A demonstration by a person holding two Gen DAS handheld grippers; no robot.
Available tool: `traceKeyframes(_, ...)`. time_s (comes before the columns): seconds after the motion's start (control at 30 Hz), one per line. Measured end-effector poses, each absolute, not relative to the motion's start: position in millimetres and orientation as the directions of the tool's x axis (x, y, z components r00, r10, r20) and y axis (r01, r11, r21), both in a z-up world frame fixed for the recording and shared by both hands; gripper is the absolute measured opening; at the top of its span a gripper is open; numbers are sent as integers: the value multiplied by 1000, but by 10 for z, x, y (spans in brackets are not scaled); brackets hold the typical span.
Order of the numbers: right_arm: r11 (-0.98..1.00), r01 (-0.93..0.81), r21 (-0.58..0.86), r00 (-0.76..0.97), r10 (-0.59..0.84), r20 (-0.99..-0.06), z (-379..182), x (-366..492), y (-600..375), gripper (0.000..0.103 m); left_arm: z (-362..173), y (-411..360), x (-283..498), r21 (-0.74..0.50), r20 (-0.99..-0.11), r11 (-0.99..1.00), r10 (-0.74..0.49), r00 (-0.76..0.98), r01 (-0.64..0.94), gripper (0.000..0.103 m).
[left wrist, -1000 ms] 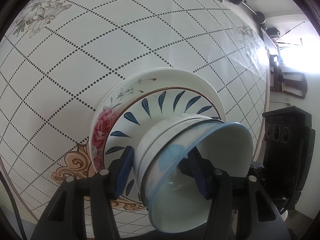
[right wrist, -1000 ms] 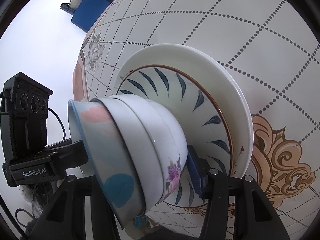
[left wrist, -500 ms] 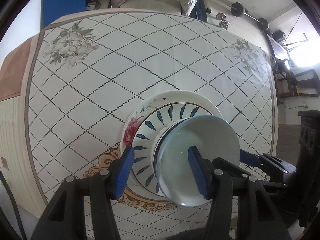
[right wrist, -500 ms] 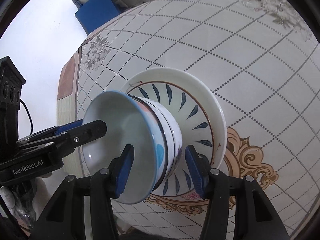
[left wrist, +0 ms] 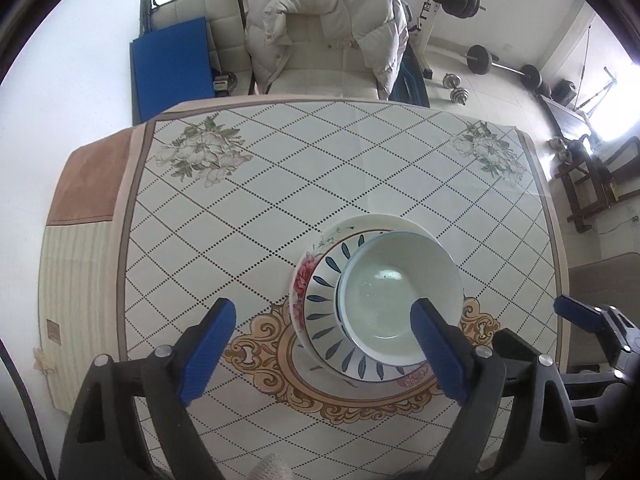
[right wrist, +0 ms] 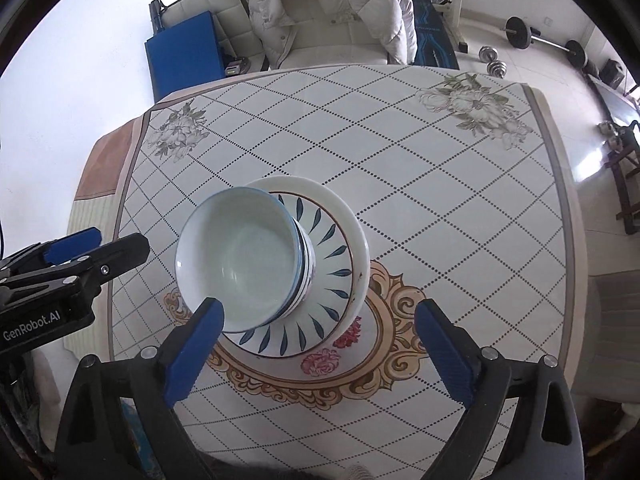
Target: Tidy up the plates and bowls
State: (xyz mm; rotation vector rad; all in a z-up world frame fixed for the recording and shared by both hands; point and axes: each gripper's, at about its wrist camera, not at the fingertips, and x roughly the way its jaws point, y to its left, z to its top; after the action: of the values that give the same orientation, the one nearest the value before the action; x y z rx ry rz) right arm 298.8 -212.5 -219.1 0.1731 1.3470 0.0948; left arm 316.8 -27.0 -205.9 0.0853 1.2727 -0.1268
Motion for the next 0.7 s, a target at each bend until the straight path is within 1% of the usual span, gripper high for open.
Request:
traceKeyframes(0.07,990,37,136,253,122,-960,-2061,2923,-2114,100,-1967,-260,3115,15,-943,991,-31,330,136,93)
traceKeyframes(0.13,994,43,99,289,82,-954,-1937,2870,-2112,103,-1899,-256,3059,24,-935,991,-24,355,130,93)
traceKeyframes(0.23,996,55,68,328,47,-944,-1763,2797,-2094,103,-1819,-253,2986,32,-926,991,-19,378,129,93)
traceKeyframes(0.43,995,70,64,364,35,-931,-1543,2651,-2038,103,-1638,-260,2796,27,-910,987,-41,413,157,93)
traceKeyframes(0.7,992,114,63,413,10,-911,-1291,2301,-1990,103,-1330,-232,2422,52,-881,983,-38,471,176,93)
